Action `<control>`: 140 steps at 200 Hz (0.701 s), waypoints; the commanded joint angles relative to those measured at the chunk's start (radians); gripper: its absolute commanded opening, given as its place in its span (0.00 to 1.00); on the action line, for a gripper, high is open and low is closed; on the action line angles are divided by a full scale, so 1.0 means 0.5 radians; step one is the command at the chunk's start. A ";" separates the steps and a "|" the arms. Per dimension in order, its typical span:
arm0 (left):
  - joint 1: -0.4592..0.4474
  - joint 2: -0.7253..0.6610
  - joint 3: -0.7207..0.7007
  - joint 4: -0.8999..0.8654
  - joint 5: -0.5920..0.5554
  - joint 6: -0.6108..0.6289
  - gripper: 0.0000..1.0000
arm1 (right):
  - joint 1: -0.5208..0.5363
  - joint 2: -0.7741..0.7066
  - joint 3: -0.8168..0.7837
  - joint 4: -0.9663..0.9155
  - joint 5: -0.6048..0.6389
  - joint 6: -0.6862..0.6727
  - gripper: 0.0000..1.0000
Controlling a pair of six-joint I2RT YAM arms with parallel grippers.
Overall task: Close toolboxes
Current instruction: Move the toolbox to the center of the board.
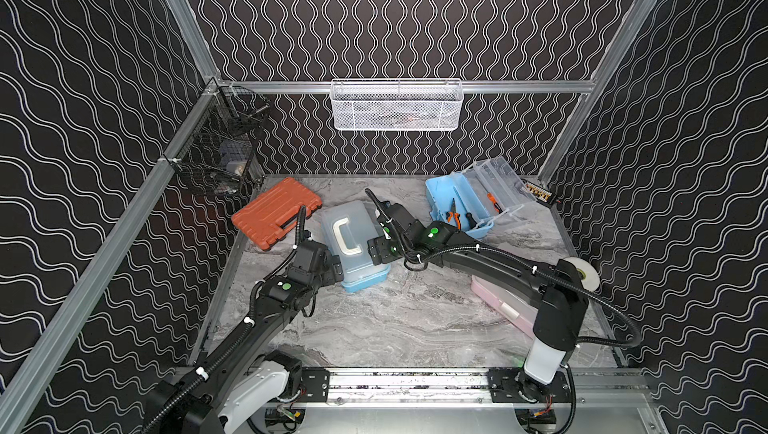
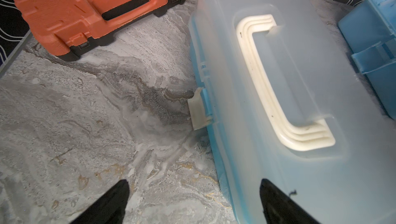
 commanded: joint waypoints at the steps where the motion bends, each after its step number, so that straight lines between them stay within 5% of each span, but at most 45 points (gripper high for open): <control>1: 0.007 0.008 0.015 0.074 -0.062 -0.025 0.99 | -0.013 0.099 0.108 0.034 -0.046 -0.036 0.95; 140: 0.208 0.091 -0.042 0.344 0.182 -0.010 0.99 | -0.086 0.832 0.767 -0.285 0.068 -0.410 0.98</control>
